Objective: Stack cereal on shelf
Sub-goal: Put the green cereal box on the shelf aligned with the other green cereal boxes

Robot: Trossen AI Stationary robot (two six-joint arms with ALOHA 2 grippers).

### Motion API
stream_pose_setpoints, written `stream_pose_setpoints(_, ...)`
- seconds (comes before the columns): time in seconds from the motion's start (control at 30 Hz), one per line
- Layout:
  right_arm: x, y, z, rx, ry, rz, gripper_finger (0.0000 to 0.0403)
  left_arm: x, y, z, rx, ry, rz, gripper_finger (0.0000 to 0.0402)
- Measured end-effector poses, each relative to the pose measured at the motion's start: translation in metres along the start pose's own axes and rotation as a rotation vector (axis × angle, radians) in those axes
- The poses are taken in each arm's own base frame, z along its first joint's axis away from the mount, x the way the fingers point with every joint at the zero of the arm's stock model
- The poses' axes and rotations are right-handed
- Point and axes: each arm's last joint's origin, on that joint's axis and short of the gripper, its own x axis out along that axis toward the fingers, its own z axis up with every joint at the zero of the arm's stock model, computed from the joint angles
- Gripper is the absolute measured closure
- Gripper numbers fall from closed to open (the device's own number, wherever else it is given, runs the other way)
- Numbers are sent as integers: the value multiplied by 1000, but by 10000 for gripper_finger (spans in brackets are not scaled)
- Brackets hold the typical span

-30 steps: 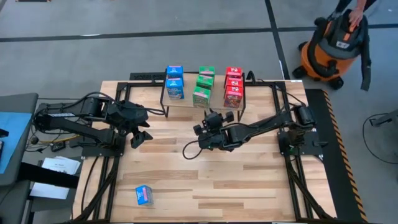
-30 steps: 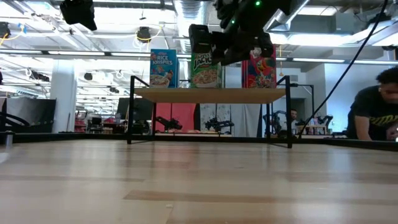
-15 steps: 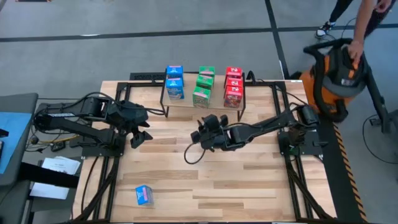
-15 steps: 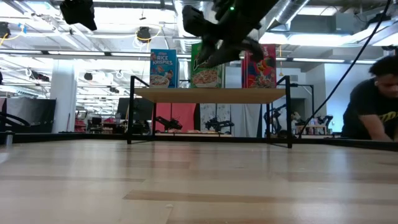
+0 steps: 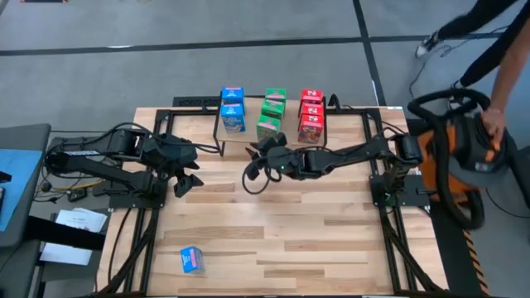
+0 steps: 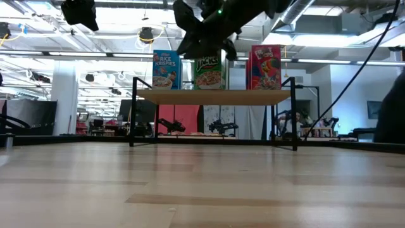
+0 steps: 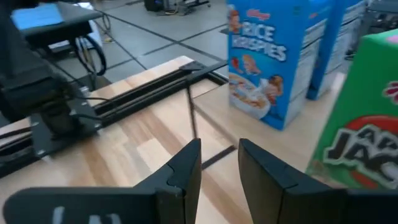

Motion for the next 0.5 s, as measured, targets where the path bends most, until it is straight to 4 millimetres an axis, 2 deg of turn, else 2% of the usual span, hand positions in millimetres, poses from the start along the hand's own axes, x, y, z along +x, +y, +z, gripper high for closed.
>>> stream_pose_setpoints(0.23,8,-13,0,-21,29,-43,271,0,0,0,0,0,1,97)
stream_pose_setpoints(0.5,4,-12,-12,7,119,-77,271,0,0,0,0,0,1,97)
